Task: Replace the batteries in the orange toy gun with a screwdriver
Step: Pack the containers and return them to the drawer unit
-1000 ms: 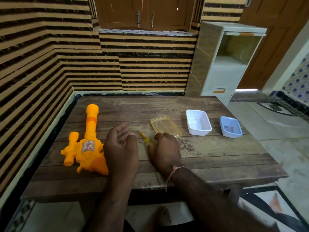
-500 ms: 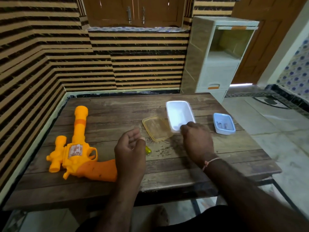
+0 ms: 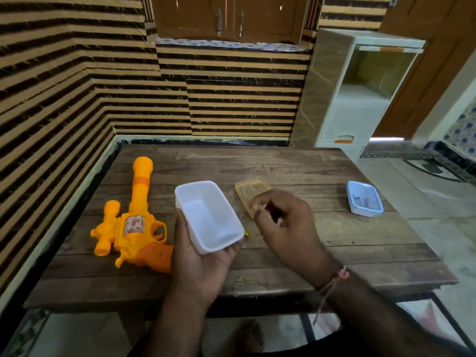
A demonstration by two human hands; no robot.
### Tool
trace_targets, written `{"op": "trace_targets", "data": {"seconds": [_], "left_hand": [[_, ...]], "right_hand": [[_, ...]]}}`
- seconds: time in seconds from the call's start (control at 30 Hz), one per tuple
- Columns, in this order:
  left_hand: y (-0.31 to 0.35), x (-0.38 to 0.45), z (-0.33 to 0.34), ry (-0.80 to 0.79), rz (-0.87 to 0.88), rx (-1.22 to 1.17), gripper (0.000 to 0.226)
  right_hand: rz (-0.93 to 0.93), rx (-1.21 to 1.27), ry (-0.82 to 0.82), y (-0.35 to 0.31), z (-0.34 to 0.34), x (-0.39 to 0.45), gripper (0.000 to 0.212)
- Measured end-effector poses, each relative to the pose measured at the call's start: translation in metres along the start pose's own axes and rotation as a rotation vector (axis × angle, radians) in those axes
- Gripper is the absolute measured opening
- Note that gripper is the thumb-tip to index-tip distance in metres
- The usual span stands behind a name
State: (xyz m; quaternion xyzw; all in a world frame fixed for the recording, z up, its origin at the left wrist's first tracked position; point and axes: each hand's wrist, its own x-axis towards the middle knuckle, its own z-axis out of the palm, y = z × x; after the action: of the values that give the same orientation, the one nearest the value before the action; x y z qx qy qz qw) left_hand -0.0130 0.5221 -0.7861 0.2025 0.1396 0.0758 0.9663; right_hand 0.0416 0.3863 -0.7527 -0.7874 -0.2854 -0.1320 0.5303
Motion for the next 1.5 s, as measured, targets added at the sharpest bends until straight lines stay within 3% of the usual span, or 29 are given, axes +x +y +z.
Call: {"op": "trace_targets", "data": {"seconds": [0.07, 0.13, 0.2, 0.3, 0.4, 0.5, 0.6, 0.67, 0.77, 0.97, 1.1, 1.3, 1.37, 1.5], "left_hand": [[0.004, 0.002, -0.006, -0.009, -0.014, -0.041, 0.044], [0.006, 0.004, -0.010, -0.032, -0.021, -0.069, 0.040], [0.008, 0.005, -0.011, -0.050, -0.017, -0.079, 0.040], [0.008, 0.007, -0.013, -0.053, 0.005, -0.062, 0.041], [0.007, 0.008, -0.014, -0.049, 0.016, -0.040, 0.042], [0.006, 0.009, -0.015, -0.049, 0.001, -0.037, 0.043], [0.003, 0.009, -0.015, -0.029, 0.006, -0.007, 0.045], [-0.001, 0.006, -0.012, -0.021, 0.010, 0.030, 0.049], [-0.009, -0.002, -0.004, -0.008, -0.029, 0.055, 0.055], [-0.015, -0.021, 0.005, 0.026, 0.011, 0.064, 0.059], [-0.017, -0.025, 0.008, 0.034, 0.007, 0.132, 0.056], [-0.017, -0.029, 0.010, -0.006, -0.055, 0.192, 0.062], [-0.017, -0.029, 0.009, -0.030, -0.064, 0.230, 0.065], [-0.016, -0.030, 0.006, -0.017, -0.004, 0.267, 0.063]], "right_hand": [[0.068, -0.211, 0.008, 0.027, 0.003, 0.018, 0.012], [0.218, -0.592, -0.184, 0.056, 0.009, 0.029, 0.047], [0.372, -0.811, -0.363, 0.075, 0.016, 0.032, 0.064], [0.314, -0.958, -0.448, 0.087, 0.024, 0.026, 0.051], [0.193, -1.102, -0.355, 0.078, 0.020, 0.022, 0.035], [0.309, -0.856, -0.021, 0.066, 0.003, 0.021, 0.027], [0.524, -0.143, 0.468, 0.035, -0.017, 0.019, 0.034], [0.633, 0.267, 0.544, 0.009, -0.012, 0.010, 0.034], [0.653, 0.433, 0.486, -0.011, 0.019, -0.012, 0.023], [0.536, -0.053, 0.485, -0.020, 0.041, -0.042, 0.018], [0.542, -0.230, 0.365, -0.017, 0.043, -0.042, 0.014], [0.348, -0.192, 0.067, -0.029, 0.038, -0.035, 0.037], [0.352, -0.150, -0.020, -0.039, 0.037, -0.034, 0.038], [0.367, -0.166, -0.176, -0.047, 0.041, -0.036, 0.065]]}}
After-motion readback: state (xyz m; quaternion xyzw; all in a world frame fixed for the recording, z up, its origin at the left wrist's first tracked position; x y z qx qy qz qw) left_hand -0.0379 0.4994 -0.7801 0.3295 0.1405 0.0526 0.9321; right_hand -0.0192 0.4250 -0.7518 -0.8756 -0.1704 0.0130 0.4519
